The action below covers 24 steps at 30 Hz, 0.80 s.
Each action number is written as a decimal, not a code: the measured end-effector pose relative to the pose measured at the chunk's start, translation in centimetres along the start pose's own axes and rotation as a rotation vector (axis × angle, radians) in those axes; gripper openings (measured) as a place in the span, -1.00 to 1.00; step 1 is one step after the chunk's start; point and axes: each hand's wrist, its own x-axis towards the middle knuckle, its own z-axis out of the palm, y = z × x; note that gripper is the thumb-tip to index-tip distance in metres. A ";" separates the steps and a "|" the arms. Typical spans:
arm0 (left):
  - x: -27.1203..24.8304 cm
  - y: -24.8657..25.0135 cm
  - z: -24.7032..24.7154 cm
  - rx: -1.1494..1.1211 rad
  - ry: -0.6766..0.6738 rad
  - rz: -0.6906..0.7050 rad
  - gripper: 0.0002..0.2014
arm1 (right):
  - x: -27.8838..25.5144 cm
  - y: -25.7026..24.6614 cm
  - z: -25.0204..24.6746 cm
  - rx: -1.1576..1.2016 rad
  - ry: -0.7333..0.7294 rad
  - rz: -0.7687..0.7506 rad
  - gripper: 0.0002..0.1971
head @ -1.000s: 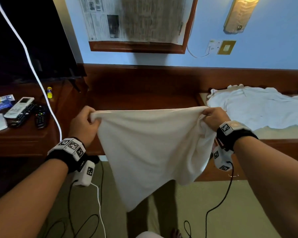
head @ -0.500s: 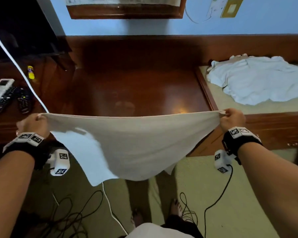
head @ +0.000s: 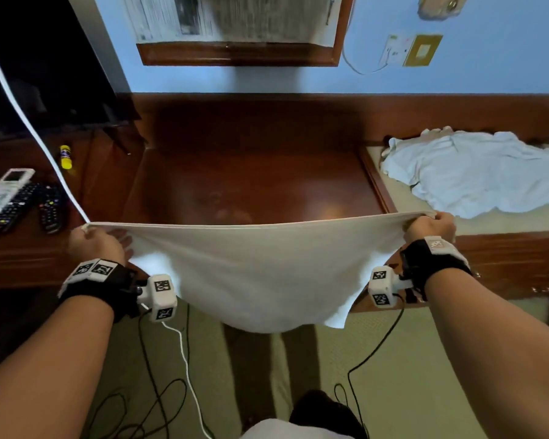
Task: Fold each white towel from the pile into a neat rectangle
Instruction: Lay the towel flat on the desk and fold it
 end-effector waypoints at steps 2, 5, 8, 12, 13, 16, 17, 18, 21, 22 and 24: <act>-0.5 1.1 1.4 -0.086 -0.032 -0.031 -0.48 | 0.2 -1.2 0.9 0.108 0.046 0.007 -0.67; 0.1 3.6 4.0 -0.208 -0.063 -0.060 -0.58 | 1.8 -3.6 2.6 0.203 0.054 0.027 -0.66; 2.0 5.7 7.1 -0.294 -0.081 -0.055 -0.57 | 4.0 -6.1 5.1 0.260 0.047 0.017 -0.64; 6.5 8.4 12.0 -0.286 -0.076 -0.026 -0.57 | 8.2 -10.0 10.8 0.386 0.027 0.049 -0.77; 7.3 9.2 13.6 -0.289 -0.112 -0.034 -0.59 | 9.4 -11.2 12.3 0.410 0.018 0.053 -0.80; 9.3 12.1 18.7 -0.227 -0.221 -0.047 -0.66 | 12.9 -14.8 17.5 0.457 -0.030 0.054 -0.77; 10.4 12.9 20.6 -0.213 -0.246 -0.051 -0.65 | 14.6 -15.7 19.6 0.454 -0.049 0.045 -0.76; 11.5 13.4 22.4 -0.183 -0.258 -0.052 -0.64 | 15.9 -16.4 21.4 0.445 -0.059 0.022 -0.77; 14.7 13.3 26.8 -0.107 -0.194 0.017 -0.78 | 20.4 -16.3 27.2 0.316 -0.144 -0.086 -0.79; 15.9 12.5 28.0 -0.076 -0.221 0.021 -0.62 | 21.0 -15.5 28.9 0.254 -0.205 -0.113 -0.70; 16.6 9.9 30.1 0.154 -0.267 0.038 -0.21 | 20.8 -13.1 31.3 0.125 -0.367 -0.142 -0.46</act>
